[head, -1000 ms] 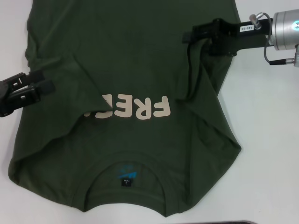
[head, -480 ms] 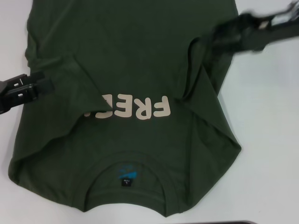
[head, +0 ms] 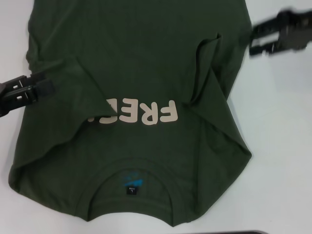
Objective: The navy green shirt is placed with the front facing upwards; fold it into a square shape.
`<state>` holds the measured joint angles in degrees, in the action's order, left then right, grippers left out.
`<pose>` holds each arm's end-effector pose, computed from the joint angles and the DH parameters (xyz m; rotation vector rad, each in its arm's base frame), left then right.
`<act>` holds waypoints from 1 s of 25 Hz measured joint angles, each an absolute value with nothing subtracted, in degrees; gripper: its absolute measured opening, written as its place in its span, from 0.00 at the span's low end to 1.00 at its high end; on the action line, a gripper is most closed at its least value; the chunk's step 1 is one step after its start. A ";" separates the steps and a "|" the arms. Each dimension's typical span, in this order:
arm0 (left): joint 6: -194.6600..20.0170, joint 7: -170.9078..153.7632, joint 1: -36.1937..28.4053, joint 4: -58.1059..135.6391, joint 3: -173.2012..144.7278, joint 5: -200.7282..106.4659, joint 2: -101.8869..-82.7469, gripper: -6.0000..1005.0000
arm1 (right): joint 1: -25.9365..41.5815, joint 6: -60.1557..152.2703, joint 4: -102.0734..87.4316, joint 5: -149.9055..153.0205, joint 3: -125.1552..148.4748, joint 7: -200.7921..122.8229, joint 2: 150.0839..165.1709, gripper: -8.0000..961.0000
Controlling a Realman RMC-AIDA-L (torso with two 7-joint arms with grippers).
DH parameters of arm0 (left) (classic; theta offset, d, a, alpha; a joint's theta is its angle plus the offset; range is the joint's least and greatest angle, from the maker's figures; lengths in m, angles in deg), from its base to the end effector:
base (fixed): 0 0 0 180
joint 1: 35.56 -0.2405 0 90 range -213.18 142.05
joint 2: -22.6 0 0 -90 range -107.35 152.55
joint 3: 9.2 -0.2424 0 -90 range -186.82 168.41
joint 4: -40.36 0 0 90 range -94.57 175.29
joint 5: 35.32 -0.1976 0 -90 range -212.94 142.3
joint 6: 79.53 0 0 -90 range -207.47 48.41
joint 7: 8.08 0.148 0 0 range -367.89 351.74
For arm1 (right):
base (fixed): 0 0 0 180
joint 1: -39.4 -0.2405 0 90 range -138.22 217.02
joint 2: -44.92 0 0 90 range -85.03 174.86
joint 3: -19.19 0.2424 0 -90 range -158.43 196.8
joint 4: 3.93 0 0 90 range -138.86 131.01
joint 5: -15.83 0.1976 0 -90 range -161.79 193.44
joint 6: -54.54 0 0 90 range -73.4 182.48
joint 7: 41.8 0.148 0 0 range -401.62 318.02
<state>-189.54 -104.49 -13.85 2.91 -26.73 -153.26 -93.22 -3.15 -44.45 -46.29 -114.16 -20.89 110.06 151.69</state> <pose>-0.2854 0.2519 0.0658 -2.4700 -1.1862 -1.1138 0.2202 0.3605 0.0813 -2.3455 1.9762 0.3156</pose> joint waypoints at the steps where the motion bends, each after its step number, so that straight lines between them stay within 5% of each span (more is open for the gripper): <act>1: -189.43 -104.49 -13.92 2.91 -26.67 -153.26 -93.19 0.84 | -3.41 -44.73 -45.87 -115.85 -23.20 110.02 153.02 0.59; 10: -188.95 -104.45 -13.85 2.92 -26.53 -153.26 -93.19 0.84 | -4.29 -42.95 -45.33 -117.15 -28.99 110.10 157.24 0.59; 25: -188.60 -104.08 -13.75 2.92 -25.90 -153.24 -93.44 0.84 | -4.80 -29.74 -41.35 -119.44 -32.67 110.48 161.35 0.59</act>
<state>-188.60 -104.08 -13.75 2.92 -25.90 -153.24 -93.44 -4.80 -29.74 -41.35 -119.44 -32.67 110.48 161.35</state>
